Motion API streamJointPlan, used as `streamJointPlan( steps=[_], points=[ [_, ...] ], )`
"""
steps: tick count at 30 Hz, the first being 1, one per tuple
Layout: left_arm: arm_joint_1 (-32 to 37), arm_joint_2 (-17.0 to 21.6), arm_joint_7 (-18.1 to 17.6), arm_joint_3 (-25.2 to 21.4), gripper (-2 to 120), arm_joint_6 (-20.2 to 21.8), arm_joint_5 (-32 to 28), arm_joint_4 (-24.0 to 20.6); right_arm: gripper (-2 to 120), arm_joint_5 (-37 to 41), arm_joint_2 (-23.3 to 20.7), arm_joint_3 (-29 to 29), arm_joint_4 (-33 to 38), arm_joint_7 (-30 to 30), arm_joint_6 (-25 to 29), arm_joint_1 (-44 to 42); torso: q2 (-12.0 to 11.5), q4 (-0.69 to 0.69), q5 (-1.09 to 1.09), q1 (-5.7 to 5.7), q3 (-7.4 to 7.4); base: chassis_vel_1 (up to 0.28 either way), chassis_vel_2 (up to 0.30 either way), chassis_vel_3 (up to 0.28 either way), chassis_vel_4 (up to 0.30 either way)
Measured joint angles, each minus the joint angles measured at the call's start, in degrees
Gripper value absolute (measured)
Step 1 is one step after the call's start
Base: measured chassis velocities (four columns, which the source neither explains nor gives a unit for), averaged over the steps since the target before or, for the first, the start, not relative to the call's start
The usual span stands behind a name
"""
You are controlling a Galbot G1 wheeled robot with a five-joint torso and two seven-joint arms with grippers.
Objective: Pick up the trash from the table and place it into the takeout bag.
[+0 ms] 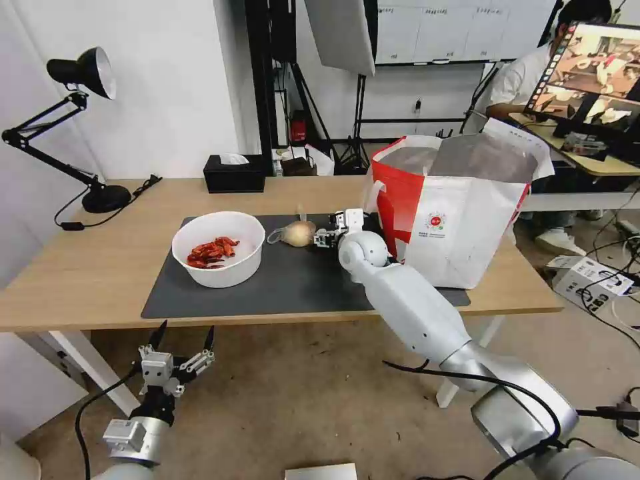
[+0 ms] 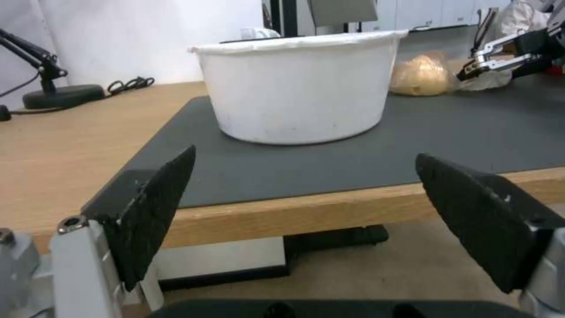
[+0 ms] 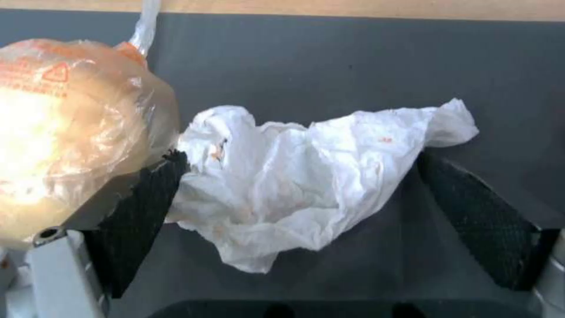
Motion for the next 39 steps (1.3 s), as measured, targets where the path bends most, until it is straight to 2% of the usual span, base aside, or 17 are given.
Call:
streamJointPlan(
  steps=[10,13,15,16,17,20,21,24,25,27,31,33,34,36,39],
  points=[
    [0.1,-0.1,0.0,0.0,100,0.0,0.0,-0.1,98,0.0,0.0,0.0,-0.3,-0.5,0.0,0.1,0.0,0.0,0.0,0.0,0.0,0.0,0.0,0.0,0.0],
    [0.2,-0.1,0.0,0.0,100,0.0,0.0,-0.1,86,0.1,-0.1,0.0,-0.3,-0.5,0.0,-0.1,0.0,0.0,0.0,0.0,0.0,0.0,0.0,0.0,0.0],
    [0.2,-0.1,0.0,0.0,100,0.0,0.0,-0.1,82,0.2,-0.2,0.0,-0.2,-0.5,0.0,-0.1,0.0,0.0,0.0,0.0,0.0,0.0,0.0,0.0,0.0],
    [0.2,-0.1,0.0,0.0,100,0.0,0.0,-0.2,76,0.3,-0.3,0.0,-0.2,-0.5,0.0,-0.1,0.0,0.0,0.0,0.0,0.0,0.0,0.0,0.0,0.0],
    [0.2,-0.1,0.0,0.0,100,0.0,0.0,-0.2,76,0.3,-0.3,0.0,-0.2,-0.5,0.0,-0.1,0.0,0.0,0.0,0.0,0.0,0.0,0.0,0.0,0.0],
    [0.2,-0.1,0.0,0.1,100,0.0,0.0,-0.3,61,1.0,-0.7,-0.1,0.0,-0.5,0.0,-0.1,0.0,-0.02,0.0,0.0,0.0,0.0,0.0,0.0,0.0],
    [0.2,-0.1,0.0,0.1,100,0.0,0.0,-0.3,61,1.0,-0.7,-0.1,0.0,-0.5,0.0,-0.1,0.0,-0.02,0.0,0.0,0.0,0.0,0.0,0.0,0.0],
    [0.3,-0.1,0.0,0.2,100,0.0,0.0,-0.4,46,1.2,-0.7,-0.1,0.1,-0.3,0.0,-0.3,0.0,-0.02,0.0,0.0,0.0,0.0,0.0,0.0,0.0],
    [0.3,-0.1,0.0,0.2,100,0.0,0.0,-0.4,46,1.2,-0.7,-0.1,0.1,-0.3,0.0,-0.3,0.0,-0.02,0.0,0.0,0.0,0.0,0.0,0.0,0.0],
    [0.3,0.0,0.0,0.2,100,0.0,0.0,-0.5,34,1.2,-0.7,0.0,0.2,-0.2,0.0,-0.6,0.0,-0.02,-0.01,0.0,-0.01,0.0,0.0,0.0,0.0],
    [0.3,0.0,0.0,0.2,100,0.0,0.0,-0.6,26,1.2,-0.7,0.1,0.4,-0.2,0.0,-0.8,0.0,-0.02,0.0,0.0,-0.01,0.0,0.0,0.0,0.0],
    [0.3,0.1,0.0,0.2,100,0.0,0.0,-0.6,13,1.1,-0.7,0.1,0.6,-0.1,0.1,-1.0,0.0,-0.02,0.0,0.0,-0.01,0.0,0.0,0.0,0.0],
    [0.3,0.1,0.0,0.2,100,0.0,0.0,-0.6,13,1.1,-0.7,0.1,0.6,-0.1,0.1,-1.0,0.0,-0.02,0.0,0.0,-0.01,0.0,0.0,0.0,0.0],
    [0.3,0.1,-0.1,0.2,100,0.0,0.0,-0.7,3,1.1,-0.7,0.1,1.1,-0.1,0.2,-1.3,0.0,0.0,0.0,0.0,0.0,0.0,0.0,0.0,0.0],
    [0.3,0.1,-0.1,0.3,100,0.0,0.0,-0.7,0,0.8,-0.9,0.1,2.3,0.1,0.5,-2.0,0.0,0.02,0.0,0.0,0.0,0.0,0.0,0.0,0.0]
  ],
)
